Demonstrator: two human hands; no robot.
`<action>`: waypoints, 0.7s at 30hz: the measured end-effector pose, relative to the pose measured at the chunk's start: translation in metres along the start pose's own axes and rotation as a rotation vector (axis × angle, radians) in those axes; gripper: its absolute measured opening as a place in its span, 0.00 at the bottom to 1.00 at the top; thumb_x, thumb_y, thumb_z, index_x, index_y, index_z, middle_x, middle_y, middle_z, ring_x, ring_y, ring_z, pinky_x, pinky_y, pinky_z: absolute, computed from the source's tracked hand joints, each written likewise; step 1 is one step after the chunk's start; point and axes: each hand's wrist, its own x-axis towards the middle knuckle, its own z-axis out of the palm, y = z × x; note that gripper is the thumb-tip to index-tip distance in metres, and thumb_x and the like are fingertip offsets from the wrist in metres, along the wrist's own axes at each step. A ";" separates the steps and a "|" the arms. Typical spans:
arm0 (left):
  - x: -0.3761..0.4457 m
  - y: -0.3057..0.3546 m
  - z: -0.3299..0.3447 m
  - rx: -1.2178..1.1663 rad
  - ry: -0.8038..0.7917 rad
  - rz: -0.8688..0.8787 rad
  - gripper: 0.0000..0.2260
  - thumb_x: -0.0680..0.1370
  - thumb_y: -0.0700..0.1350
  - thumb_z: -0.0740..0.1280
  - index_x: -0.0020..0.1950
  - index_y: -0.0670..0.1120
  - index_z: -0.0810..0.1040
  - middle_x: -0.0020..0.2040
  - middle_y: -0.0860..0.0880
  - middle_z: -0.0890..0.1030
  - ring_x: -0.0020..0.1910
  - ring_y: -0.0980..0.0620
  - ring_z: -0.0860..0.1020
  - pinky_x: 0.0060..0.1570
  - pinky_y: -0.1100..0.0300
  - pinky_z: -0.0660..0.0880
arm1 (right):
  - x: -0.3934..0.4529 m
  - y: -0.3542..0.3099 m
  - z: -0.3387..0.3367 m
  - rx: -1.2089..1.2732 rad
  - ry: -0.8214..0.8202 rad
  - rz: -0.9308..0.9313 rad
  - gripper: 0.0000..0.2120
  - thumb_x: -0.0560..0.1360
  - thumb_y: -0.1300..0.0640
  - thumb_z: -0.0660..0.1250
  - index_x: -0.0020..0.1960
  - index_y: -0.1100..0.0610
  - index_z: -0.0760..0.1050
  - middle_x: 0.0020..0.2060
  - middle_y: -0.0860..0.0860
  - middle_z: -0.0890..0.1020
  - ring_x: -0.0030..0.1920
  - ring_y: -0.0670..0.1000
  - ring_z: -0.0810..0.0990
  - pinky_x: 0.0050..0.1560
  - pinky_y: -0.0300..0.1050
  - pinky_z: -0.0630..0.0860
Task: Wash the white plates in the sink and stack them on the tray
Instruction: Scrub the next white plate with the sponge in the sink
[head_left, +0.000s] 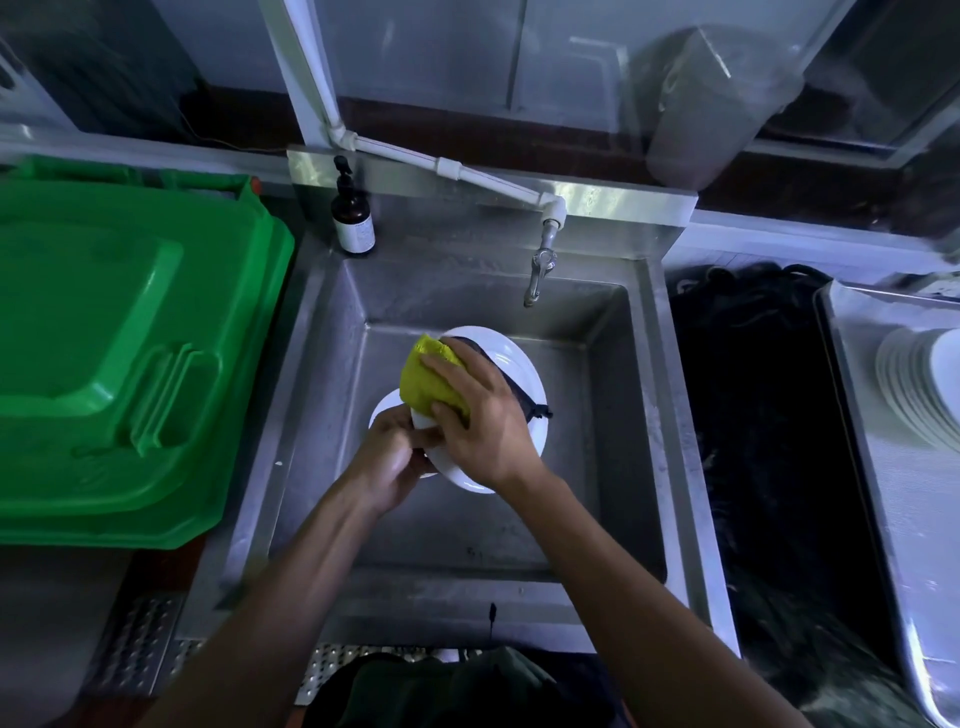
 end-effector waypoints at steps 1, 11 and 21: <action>0.000 0.000 0.000 -0.006 0.004 0.000 0.12 0.69 0.34 0.70 0.52 0.40 0.82 0.47 0.43 0.86 0.46 0.43 0.85 0.41 0.49 0.82 | -0.001 0.000 0.001 0.008 0.001 -0.008 0.27 0.73 0.66 0.67 0.72 0.58 0.72 0.73 0.56 0.69 0.71 0.59 0.69 0.71 0.55 0.66; -0.006 0.000 -0.004 -0.055 -0.037 -0.005 0.12 0.71 0.35 0.71 0.53 0.41 0.85 0.53 0.38 0.85 0.50 0.40 0.84 0.42 0.48 0.82 | 0.008 0.013 -0.008 -0.013 0.038 -0.012 0.21 0.79 0.60 0.67 0.71 0.58 0.72 0.72 0.56 0.70 0.70 0.58 0.71 0.69 0.53 0.68; -0.016 -0.001 -0.003 -0.060 0.011 -0.010 0.20 0.67 0.36 0.70 0.60 0.37 0.80 0.55 0.38 0.84 0.52 0.40 0.83 0.45 0.45 0.82 | 0.029 0.047 -0.021 0.040 0.178 0.206 0.22 0.79 0.54 0.66 0.72 0.53 0.72 0.73 0.51 0.70 0.69 0.51 0.71 0.63 0.24 0.60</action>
